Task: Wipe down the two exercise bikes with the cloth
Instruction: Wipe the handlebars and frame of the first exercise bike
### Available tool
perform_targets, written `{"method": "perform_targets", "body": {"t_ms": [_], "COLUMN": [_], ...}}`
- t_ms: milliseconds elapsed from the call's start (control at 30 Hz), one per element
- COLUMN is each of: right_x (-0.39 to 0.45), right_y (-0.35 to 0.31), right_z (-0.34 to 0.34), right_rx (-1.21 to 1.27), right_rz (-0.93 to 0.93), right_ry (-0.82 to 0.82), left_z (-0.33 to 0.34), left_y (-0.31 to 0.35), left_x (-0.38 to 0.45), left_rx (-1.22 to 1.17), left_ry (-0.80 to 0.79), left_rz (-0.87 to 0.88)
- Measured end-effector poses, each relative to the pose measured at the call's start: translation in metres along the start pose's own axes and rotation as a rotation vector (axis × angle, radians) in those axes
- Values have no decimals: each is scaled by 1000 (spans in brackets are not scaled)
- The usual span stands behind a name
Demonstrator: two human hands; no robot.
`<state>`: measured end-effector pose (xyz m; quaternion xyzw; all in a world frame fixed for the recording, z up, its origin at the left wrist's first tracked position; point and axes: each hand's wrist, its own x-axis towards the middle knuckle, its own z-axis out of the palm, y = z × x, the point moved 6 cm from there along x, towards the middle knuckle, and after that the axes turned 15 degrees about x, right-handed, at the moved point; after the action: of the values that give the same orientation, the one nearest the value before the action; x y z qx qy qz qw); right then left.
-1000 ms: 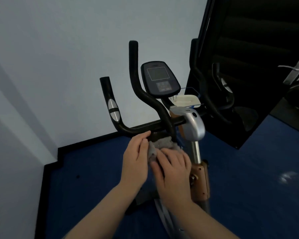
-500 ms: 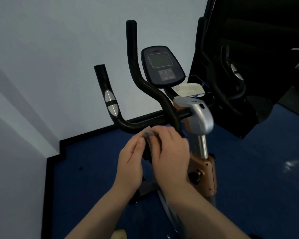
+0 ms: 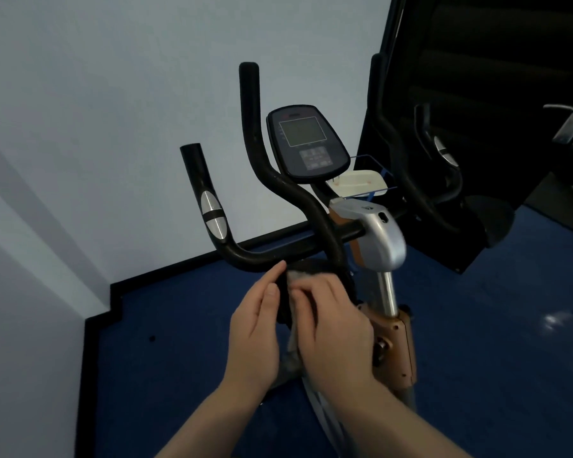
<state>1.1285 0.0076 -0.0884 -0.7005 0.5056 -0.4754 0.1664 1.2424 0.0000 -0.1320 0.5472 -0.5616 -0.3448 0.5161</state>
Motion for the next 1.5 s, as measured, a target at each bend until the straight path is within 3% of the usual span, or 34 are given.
{"method": "perform_targets", "body": {"t_ms": [200, 300, 500, 633, 767, 900, 1033, 1067, 1200, 1333, 1500], "right_x": [13, -4, 31, 10, 49, -1, 46, 65, 67, 31, 62], "right_y": [0, -2, -6, -5, -10, 2, 1, -1, 15, 34, 39], "right_z": [7, 2, 6, -5, 0, -18, -60, -59, -13, -30, -15], "right_rx": [111, 190, 73, -89, -227, -211, -34, -38, -275, -93, -238], "right_rz": [79, 75, -23, -152, -178, -215, -109, -79, -2, 64, 197], "right_ry": [63, -12, -14, -192, -121, -222, 109, 117, -178, 13, -62], "left_z": [5, 5, 4, 3, 6, 2, 2, 5, 12, 12, 13], "left_y": [1, 2, 2, 6, 7, 9, 13, 13, 16, 11, 11], "left_x": [-1, -2, 0, -2, 0, 2, 17, 20, 25, 23, 23], "left_rx": [-6, -12, 19, 3, 37, 57, 154, 158, 219, 217, 190], "left_ry": [55, 54, 81, 69, 104, 105, 95, 88, 117, 120, 124], "left_rz": [-7, -21, -21, -32, -42, -55, -95, -117, -114, -110, -112]}}
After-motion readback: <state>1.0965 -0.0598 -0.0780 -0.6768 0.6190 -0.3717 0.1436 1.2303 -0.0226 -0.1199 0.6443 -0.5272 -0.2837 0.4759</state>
